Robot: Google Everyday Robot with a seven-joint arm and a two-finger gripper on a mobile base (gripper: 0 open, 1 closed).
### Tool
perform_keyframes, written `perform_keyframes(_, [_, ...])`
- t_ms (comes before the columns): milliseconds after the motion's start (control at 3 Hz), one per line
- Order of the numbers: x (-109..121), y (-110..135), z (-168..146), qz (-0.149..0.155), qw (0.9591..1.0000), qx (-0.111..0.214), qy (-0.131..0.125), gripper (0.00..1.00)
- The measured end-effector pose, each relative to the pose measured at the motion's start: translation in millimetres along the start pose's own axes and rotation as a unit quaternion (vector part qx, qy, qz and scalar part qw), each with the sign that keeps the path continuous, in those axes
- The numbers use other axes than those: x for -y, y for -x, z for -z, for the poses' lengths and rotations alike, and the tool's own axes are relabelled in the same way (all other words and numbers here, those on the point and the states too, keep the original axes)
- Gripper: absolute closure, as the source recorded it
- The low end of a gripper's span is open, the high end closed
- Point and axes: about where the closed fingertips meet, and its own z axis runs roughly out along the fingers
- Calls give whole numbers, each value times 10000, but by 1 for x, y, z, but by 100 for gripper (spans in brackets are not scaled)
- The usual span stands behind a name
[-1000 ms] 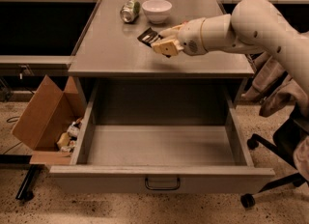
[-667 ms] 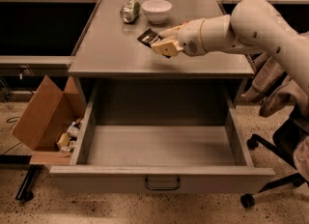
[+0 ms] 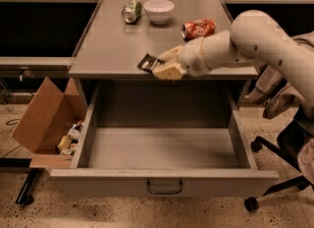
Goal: Place rxbar chocolate into top drawer
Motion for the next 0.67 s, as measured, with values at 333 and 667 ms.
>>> perform_keyframes(333, [-37,-57,-2,-248,9992,-196,230,100])
perform_keyframes(667, [-56,-118,-2,-679,9967,-345,272,100])
